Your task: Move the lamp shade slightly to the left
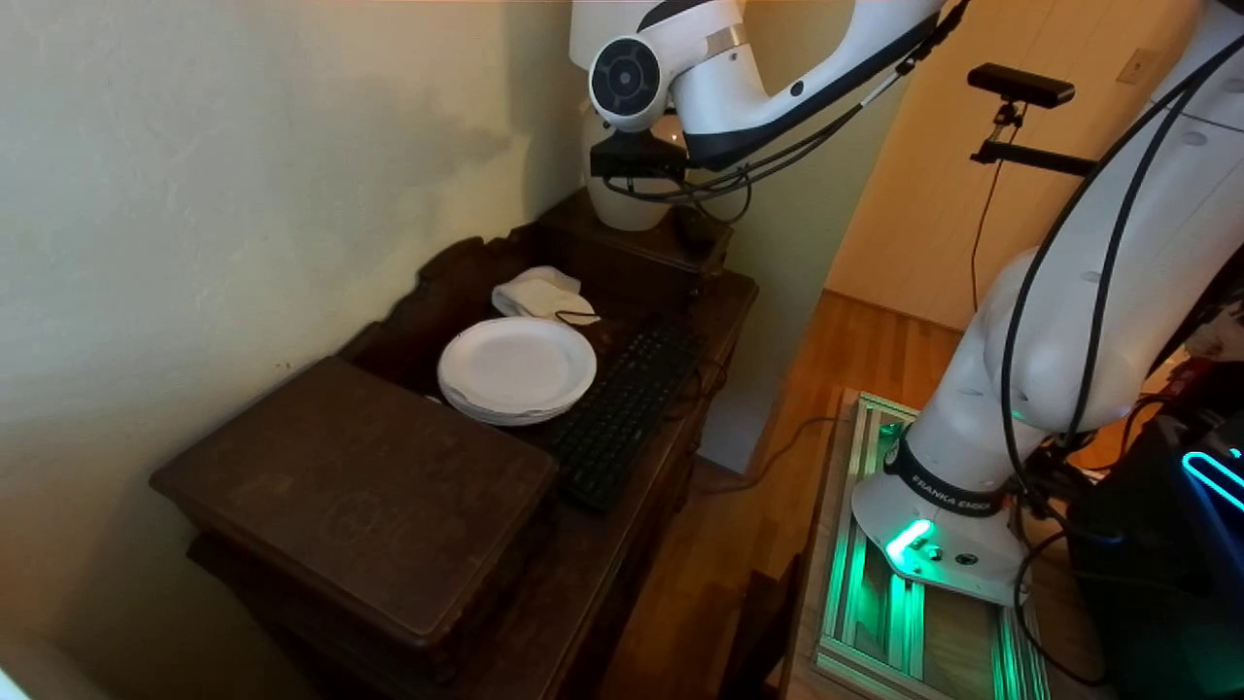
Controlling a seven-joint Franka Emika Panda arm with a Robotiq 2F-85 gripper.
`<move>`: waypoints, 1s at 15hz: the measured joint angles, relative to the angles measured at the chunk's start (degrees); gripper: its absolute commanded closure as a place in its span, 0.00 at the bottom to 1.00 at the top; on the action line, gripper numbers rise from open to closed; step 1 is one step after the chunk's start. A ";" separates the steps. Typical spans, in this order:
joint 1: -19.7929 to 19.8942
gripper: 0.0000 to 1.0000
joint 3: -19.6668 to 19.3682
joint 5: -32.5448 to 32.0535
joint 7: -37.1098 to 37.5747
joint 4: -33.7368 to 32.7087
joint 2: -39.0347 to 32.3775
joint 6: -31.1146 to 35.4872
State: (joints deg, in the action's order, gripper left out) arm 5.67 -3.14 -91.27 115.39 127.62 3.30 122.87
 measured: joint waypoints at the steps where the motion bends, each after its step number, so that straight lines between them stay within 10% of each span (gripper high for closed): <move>1: -0.02 1.00 0.00 0.60 -0.38 0.42 0.01 -0.64; 15: -0.85 1.00 0.03 -0.53 4.62 2.09 3.48 -4.38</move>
State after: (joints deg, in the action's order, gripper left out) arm 4.82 -3.11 -91.79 120.01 129.71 6.78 118.48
